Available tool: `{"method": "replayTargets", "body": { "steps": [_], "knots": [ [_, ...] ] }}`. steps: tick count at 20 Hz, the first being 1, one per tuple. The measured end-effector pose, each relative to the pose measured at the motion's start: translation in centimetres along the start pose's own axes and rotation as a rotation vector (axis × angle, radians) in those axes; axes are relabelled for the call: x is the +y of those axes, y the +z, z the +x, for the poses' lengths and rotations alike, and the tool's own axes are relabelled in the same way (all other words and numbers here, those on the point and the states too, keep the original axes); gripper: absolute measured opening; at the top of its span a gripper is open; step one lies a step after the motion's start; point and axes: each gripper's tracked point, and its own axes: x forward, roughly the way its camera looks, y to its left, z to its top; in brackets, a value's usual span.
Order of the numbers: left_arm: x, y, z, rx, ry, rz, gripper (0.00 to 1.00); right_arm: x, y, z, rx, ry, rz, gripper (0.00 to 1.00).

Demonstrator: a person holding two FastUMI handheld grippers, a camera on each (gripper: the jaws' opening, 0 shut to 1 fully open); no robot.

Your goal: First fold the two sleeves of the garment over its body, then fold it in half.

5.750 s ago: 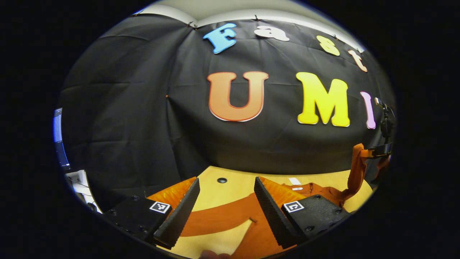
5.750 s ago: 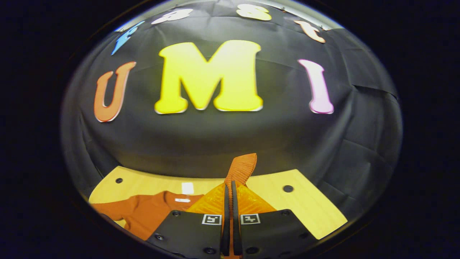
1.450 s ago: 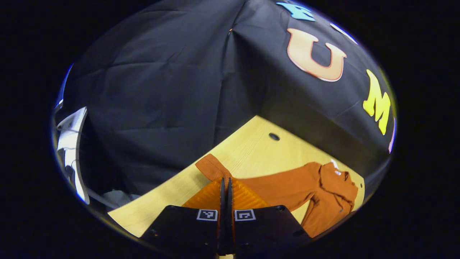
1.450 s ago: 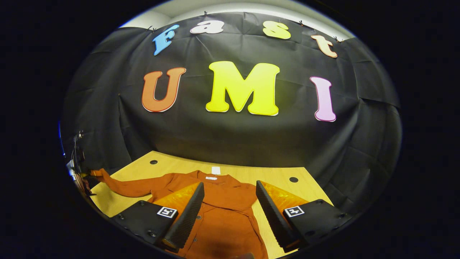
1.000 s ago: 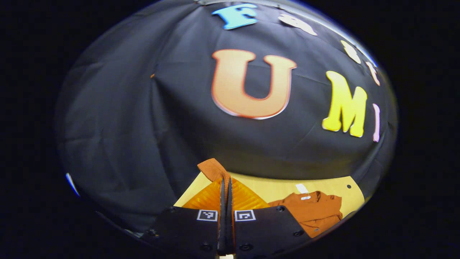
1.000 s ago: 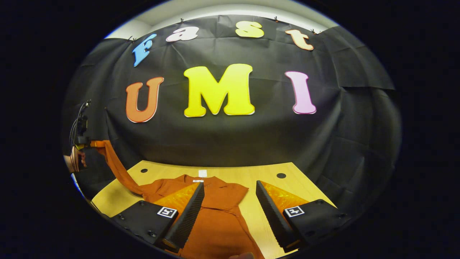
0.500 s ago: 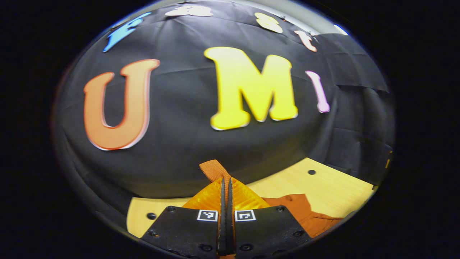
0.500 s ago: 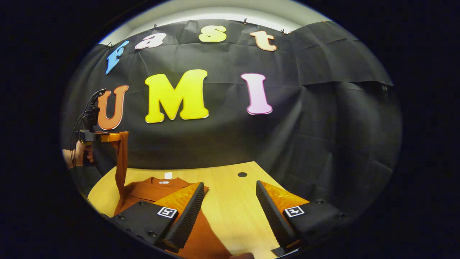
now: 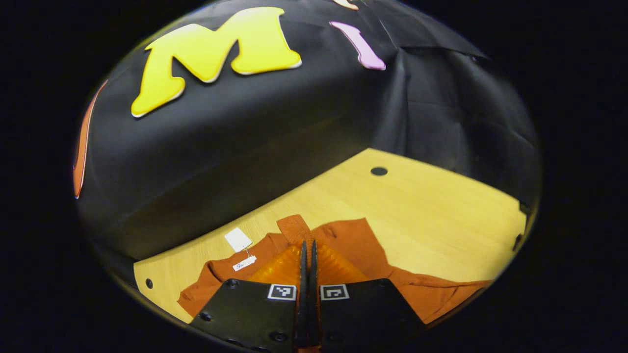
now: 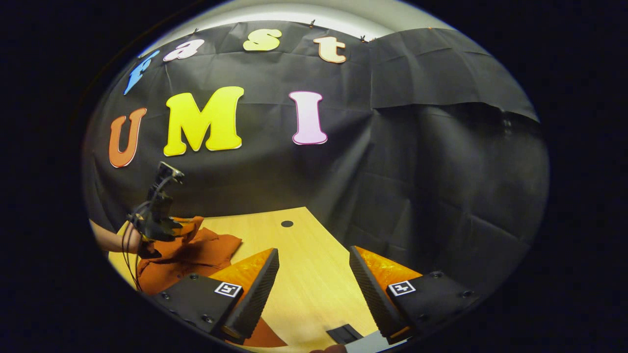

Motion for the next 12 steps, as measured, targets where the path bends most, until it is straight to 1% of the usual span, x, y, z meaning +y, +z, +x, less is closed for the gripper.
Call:
{"method": "replayTargets", "body": {
  "steps": [1, 3, 6, 8, 10, 12],
  "knots": [
    [-1.2, -0.9, 1.1, 0.023, 0.014, 0.008, 0.05, -0.2, 0.0, -0.2, 0.002, -0.005, -0.006, 0.91],
    [-3.2, -2.1, 2.6, 0.045, -0.001, -0.024, 0.07, -0.5, -0.1, -0.4, 0.012, -0.009, -0.022, 0.92],
    [-6.2, -2.2, 2.8, 0.049, -0.034, -0.067, 0.11, -0.5, 0.0, -0.5, 0.018, -0.011, -0.035, 0.92],
    [-7.8, -2.0, 2.6, 0.046, -0.058, -0.078, 0.14, -0.2, 0.2, -0.4, 0.016, -0.007, -0.040, 0.92],
    [-8.4, -1.5, 1.9, 0.035, -0.066, -0.091, 0.52, 0.4, 0.7, -0.3, 0.002, 0.004, -0.047, 0.92],
    [-8.1, -0.6, 0.9, 0.005, -0.052, -0.135, 0.89, 1.4, 1.3, 0.0, -0.014, 0.024, -0.047, 0.92]
  ]
}}
